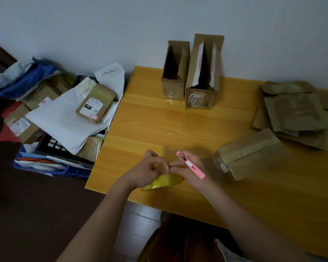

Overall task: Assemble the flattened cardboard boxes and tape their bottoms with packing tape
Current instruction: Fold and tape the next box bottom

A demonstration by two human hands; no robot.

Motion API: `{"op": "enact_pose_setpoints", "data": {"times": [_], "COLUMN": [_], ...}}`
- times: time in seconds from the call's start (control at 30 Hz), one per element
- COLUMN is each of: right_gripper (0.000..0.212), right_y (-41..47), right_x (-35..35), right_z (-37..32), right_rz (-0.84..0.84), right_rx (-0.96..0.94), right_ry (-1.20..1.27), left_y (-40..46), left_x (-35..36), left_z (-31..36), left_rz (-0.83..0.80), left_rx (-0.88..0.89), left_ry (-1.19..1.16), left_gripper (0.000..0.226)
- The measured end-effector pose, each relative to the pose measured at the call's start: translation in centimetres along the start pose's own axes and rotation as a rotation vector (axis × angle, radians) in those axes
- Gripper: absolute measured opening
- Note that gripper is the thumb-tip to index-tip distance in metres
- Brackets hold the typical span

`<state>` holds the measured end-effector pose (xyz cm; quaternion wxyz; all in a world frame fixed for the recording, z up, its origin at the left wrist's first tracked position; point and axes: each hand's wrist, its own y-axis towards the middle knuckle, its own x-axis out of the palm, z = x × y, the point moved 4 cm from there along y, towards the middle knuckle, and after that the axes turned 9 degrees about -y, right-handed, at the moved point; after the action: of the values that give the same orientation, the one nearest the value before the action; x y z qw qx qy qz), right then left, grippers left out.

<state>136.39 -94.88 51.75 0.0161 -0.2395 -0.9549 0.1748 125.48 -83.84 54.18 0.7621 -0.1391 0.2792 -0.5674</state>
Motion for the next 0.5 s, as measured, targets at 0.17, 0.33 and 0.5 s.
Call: {"op": "enact_pose_setpoints", "data": {"times": [0.17, 0.33, 0.5], "right_gripper": [0.042, 0.037, 0.035], "right_y": [0.5, 1.0, 0.7], "right_x": [-1.7, -4.3, -1.0], "right_z": [0.9, 0.2, -0.6], "right_rz": [0.132, 0.118, -0.123], "right_rx": [0.124, 0.043, -0.064], "right_ry": [0.081, -0.074, -0.166], "left_y": [-0.2, -0.5, -0.3], "left_x": [-0.3, -1.9, -0.7], "left_z": [-0.2, -0.9, -0.7], "left_rz": [0.116, 0.199, 0.26], "left_rx": [-0.009, -0.053, -0.042], "left_ry": [-0.08, -0.142, -0.218], "left_gripper": [0.03, 0.027, 0.02]}}
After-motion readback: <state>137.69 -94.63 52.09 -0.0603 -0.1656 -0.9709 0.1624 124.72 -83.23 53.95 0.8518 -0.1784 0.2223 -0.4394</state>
